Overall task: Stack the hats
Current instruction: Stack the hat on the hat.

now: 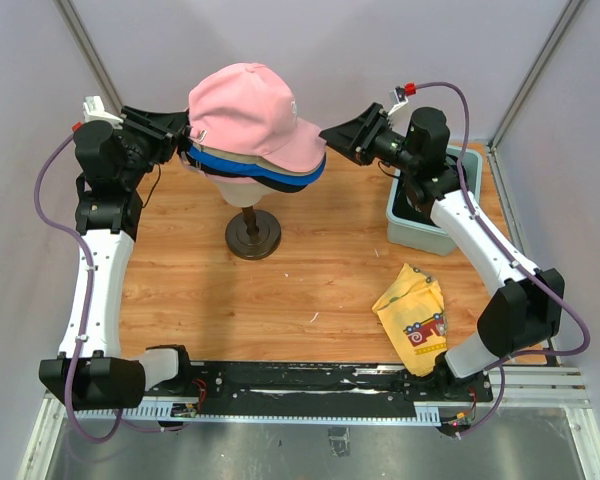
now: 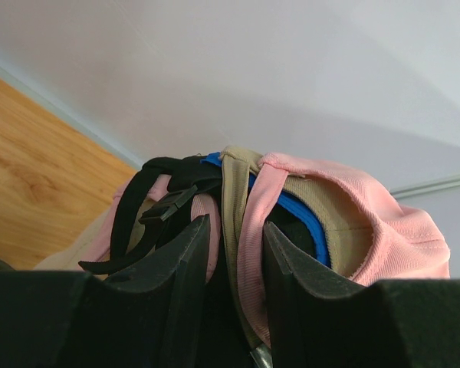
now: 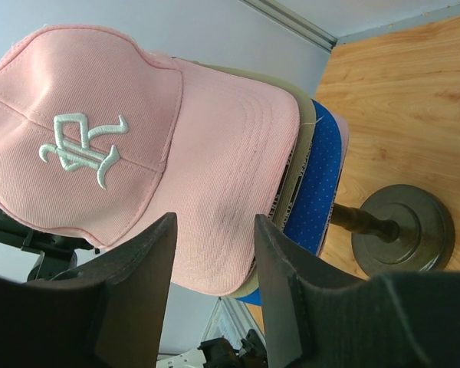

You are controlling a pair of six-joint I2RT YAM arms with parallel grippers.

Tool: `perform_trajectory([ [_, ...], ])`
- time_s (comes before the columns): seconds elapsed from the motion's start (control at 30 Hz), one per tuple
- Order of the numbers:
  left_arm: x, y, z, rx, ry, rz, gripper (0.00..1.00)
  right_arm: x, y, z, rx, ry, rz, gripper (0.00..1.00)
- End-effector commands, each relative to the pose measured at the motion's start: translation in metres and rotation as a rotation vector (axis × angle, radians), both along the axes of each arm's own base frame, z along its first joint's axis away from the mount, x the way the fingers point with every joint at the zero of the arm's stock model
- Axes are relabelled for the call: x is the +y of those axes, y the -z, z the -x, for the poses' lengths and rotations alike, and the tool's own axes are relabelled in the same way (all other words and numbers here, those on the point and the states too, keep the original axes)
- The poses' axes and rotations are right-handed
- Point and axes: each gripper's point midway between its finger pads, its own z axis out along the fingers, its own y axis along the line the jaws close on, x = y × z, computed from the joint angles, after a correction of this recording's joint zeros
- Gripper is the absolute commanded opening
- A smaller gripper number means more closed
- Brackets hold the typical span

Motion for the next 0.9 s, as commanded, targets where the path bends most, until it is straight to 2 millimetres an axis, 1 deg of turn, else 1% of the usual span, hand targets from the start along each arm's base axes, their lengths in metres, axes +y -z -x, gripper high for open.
perform_trajectory([
  [0.0,-0.001,0.026,-0.002,0.074,0.013,-0.016,0.38,-0.010,0.007,-0.004,-0.006,0.045,0.040,0.46],
  [0.3,-0.001,0.027,-0.002,0.077,0.013,-0.014,0.38,-0.009,0.010,-0.005,0.001,0.044,0.034,0.46],
  [0.5,-0.001,0.026,-0.002,0.072,0.015,-0.011,0.38,-0.007,0.000,-0.002,-0.020,0.035,0.021,0.46],
  [0.87,-0.002,0.025,-0.002,0.071,0.019,-0.009,0.38,0.009,-0.014,0.004,-0.042,-0.008,0.002,0.46],
])
